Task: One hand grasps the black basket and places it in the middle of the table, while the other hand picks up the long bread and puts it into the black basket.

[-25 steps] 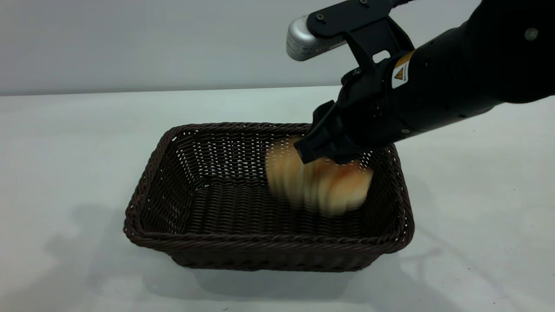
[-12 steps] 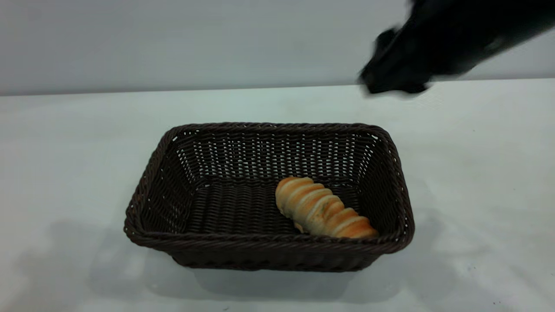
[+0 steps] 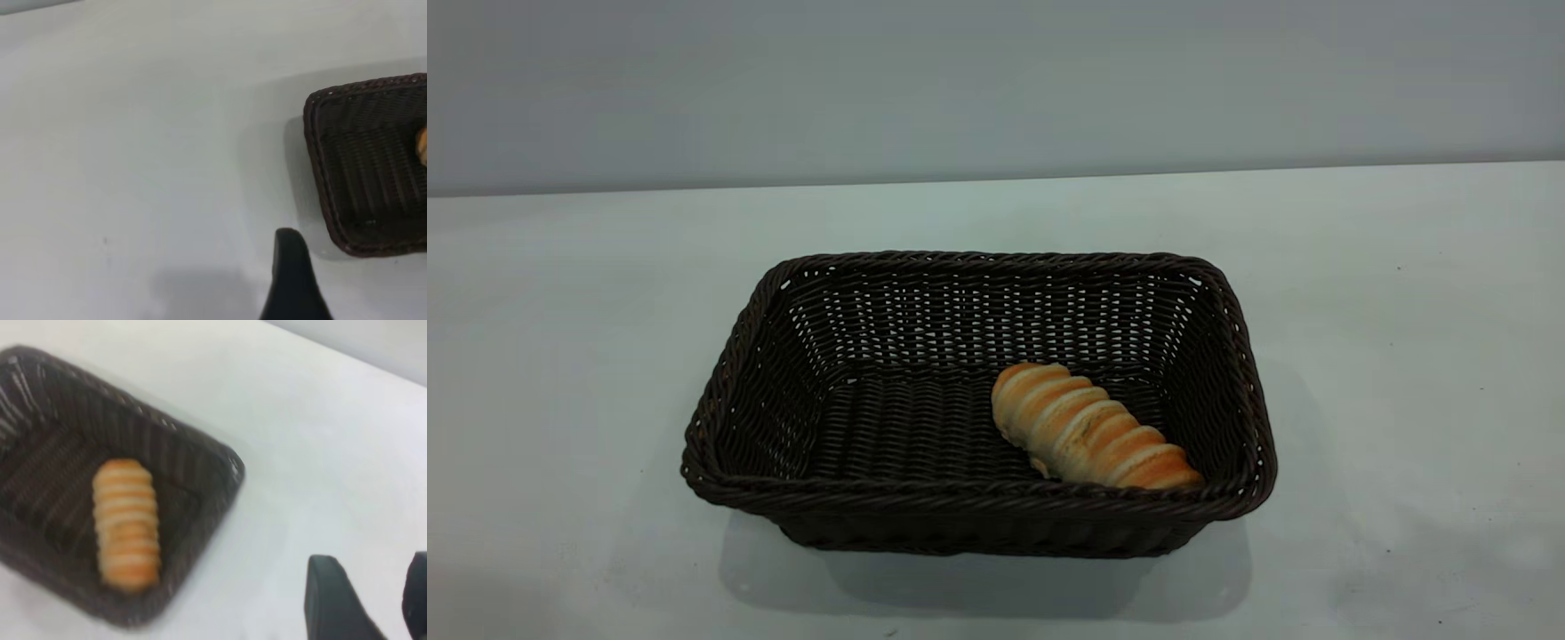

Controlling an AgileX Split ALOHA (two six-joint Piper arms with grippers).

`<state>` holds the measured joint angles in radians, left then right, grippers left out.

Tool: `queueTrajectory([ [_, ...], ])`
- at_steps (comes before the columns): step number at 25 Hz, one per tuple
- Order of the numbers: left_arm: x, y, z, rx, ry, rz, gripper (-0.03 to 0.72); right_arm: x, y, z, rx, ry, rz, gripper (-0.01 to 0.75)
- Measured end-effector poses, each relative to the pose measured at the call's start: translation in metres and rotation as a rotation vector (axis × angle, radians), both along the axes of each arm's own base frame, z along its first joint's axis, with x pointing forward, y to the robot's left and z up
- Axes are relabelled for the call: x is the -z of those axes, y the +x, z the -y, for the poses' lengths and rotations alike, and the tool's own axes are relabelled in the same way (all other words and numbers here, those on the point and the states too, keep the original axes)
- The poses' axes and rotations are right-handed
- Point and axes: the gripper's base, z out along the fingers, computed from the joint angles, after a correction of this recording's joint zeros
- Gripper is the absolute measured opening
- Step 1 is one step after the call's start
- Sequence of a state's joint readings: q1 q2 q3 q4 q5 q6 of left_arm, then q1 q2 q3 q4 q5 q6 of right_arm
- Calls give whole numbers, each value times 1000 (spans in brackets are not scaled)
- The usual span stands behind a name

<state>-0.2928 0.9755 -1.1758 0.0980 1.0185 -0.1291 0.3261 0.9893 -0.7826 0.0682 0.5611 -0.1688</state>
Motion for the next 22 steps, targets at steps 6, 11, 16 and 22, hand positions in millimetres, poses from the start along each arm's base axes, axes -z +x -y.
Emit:
queueTrajectory([
  [6, -6, -49, -16, -14, -2, 12, 557, -17, -61, 27, 33, -44, -78, 243],
  [11, 14, -90, -28, -18, -8, 36, 557, -24, -108, 41, 61, -12, -96, 243],
  [16, 45, -123, -38, -15, -23, 57, 557, -28, -145, 51, 75, 23, -50, 243],
  [22, 81, -149, -45, -8, -27, 87, 557, -25, -168, 58, 84, 54, 2, 243],
])
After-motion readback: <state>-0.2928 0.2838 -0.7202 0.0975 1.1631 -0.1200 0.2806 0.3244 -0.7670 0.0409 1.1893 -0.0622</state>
